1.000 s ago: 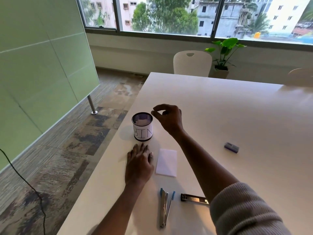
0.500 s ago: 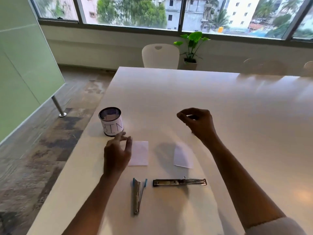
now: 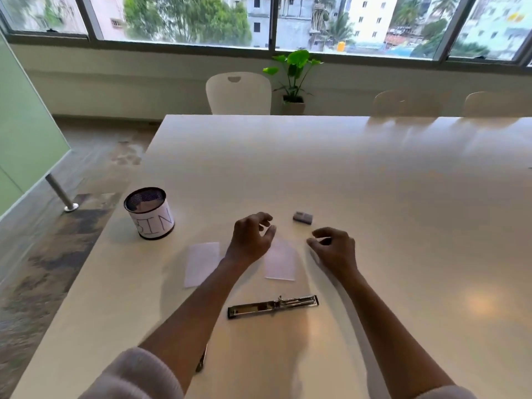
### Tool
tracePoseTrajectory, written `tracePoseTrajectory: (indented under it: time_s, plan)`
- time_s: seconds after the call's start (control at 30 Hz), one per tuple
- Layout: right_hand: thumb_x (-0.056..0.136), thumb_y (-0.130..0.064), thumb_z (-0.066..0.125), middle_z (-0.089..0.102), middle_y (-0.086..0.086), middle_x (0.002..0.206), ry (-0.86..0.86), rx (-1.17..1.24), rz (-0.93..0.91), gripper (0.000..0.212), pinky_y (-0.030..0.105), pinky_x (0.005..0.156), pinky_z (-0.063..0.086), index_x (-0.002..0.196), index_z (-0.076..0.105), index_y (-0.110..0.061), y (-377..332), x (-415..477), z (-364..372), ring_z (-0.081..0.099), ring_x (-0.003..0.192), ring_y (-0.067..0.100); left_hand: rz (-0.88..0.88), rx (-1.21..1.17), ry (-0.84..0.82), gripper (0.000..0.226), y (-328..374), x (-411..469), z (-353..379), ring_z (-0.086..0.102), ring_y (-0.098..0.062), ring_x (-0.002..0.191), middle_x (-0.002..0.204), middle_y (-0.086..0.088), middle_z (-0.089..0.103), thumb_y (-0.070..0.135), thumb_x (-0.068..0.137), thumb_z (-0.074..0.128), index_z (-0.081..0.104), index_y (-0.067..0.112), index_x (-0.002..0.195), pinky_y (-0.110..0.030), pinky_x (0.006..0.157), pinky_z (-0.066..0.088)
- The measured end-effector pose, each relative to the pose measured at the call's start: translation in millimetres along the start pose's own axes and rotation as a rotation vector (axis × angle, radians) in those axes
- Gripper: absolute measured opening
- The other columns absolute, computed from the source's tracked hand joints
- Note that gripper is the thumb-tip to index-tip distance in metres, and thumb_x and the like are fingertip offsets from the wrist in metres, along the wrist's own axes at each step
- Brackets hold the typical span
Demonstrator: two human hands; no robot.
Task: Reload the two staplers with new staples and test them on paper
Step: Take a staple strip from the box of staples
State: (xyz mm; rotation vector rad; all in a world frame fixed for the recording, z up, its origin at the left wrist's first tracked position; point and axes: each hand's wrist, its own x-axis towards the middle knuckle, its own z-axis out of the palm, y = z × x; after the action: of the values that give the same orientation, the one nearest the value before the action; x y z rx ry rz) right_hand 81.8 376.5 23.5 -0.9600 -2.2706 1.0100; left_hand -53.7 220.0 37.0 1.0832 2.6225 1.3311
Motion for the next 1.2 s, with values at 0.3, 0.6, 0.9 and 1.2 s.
tracePoseTrajectory:
  time_s: [0.3,0.6,0.9,1.2]
  plan:
    - [0.080,-0.011,0.075,0.075,0.009,0.108,0.089,-0.022,0.028,0.038,0.018,0.083,0.042,0.117,0.070,-0.007,7,35,10,0.071,0.088,0.023,-0.302,-0.051,-0.059,0.033,27,47,55,0.066,-0.027,0.109,0.104,-0.009,0.076,0.028,0.086,0.069,0.071,0.008,0.111,-0.029,0.098,0.046]
    - [0.082,-0.012,0.071,0.075,-0.002,0.112,-0.005,-0.018,-0.004,0.039,0.003,0.068,0.036,0.121,0.069,-0.017,10,56,12,0.062,0.066,0.007,-0.464,-0.133,-0.037,0.027,42,67,73,0.067,-0.021,0.105,0.103,-0.007,0.076,0.035,0.083,0.076,0.078,0.012,0.097,-0.026,0.093,0.049]
    - [0.080,-0.012,0.076,0.071,-0.010,0.081,-0.064,-0.034,-0.072,0.036,0.011,0.072,0.041,0.115,0.074,-0.018,14,60,3,0.060,0.061,0.006,-0.651,-0.177,-0.114,0.025,37,76,66,0.066,-0.015,0.089,0.099,-0.006,0.076,0.025,0.069,0.089,0.079,0.013,0.088,-0.022,0.085,0.053]
    - [0.081,-0.010,0.076,0.052,-0.014,0.050,-0.047,-0.018,-0.078,0.025,0.002,0.059,0.038,0.104,0.078,-0.020,26,61,-12,0.050,0.046,-0.003,-0.691,-0.174,-0.177,0.027,29,79,57,0.066,-0.014,0.100,0.099,-0.001,0.076,0.025,0.067,0.089,0.080,0.018,0.091,-0.023,0.088,0.054]
